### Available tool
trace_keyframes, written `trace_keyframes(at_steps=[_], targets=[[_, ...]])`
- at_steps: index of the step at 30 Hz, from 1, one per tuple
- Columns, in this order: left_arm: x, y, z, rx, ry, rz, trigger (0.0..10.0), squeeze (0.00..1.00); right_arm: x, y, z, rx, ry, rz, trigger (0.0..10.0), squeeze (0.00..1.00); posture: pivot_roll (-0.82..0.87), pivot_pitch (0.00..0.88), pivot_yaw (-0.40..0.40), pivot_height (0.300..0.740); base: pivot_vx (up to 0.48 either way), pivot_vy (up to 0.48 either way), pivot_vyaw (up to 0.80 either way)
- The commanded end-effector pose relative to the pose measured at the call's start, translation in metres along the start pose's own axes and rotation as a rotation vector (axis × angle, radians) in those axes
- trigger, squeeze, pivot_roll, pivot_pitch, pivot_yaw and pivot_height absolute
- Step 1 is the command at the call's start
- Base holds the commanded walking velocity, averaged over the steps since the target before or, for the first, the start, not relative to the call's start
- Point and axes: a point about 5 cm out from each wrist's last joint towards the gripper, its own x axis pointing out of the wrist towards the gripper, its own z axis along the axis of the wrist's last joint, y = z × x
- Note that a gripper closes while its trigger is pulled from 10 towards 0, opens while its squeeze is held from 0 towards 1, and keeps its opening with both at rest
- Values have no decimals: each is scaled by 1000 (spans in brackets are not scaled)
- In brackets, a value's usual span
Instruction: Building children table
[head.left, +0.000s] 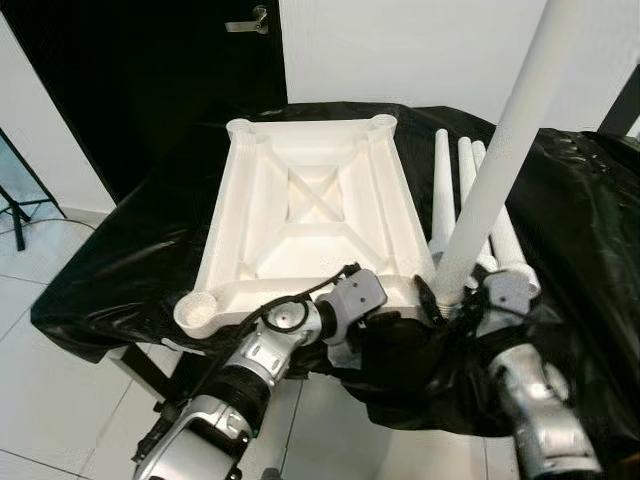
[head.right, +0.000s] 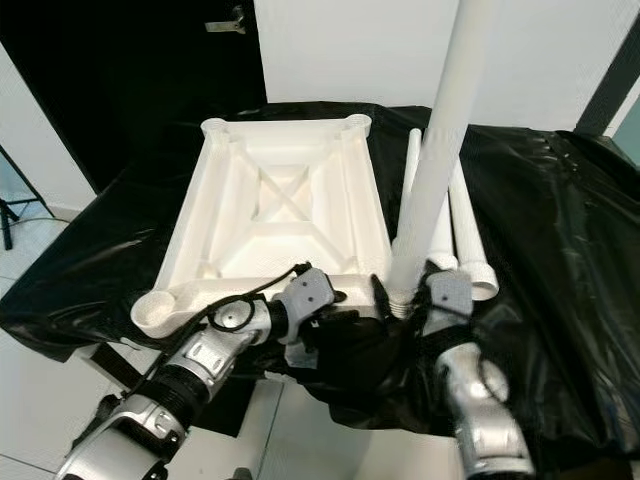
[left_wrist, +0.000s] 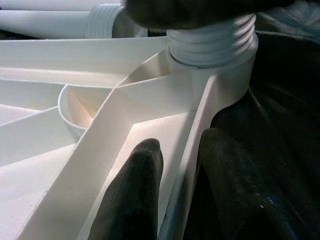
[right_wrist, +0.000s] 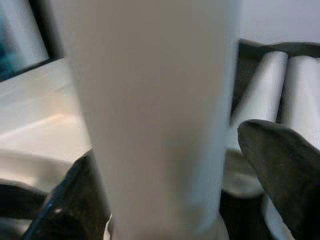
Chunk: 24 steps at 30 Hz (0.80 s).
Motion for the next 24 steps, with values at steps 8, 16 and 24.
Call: trace_keyframes(at_steps=[8, 16, 24], targets=[[-3, -13, -27, -67, 108, -40, 10000, 0, -3, -2, -12, 52, 87, 223, 10000, 0, 190, 0, -5, 740, 0, 0, 0], [-5, -14, -29, -67, 115, -43, 10000, 0, -1, -11, -16, 70, 156, 336, 0, 0, 191, 0, 0, 740, 0, 0, 0], [-4, -24, -29, -72, 105, -131, 0, 0, -6, -9, -22, 109, 165, 345, 0, 0, 184, 0, 7, 740, 0, 0, 0]])
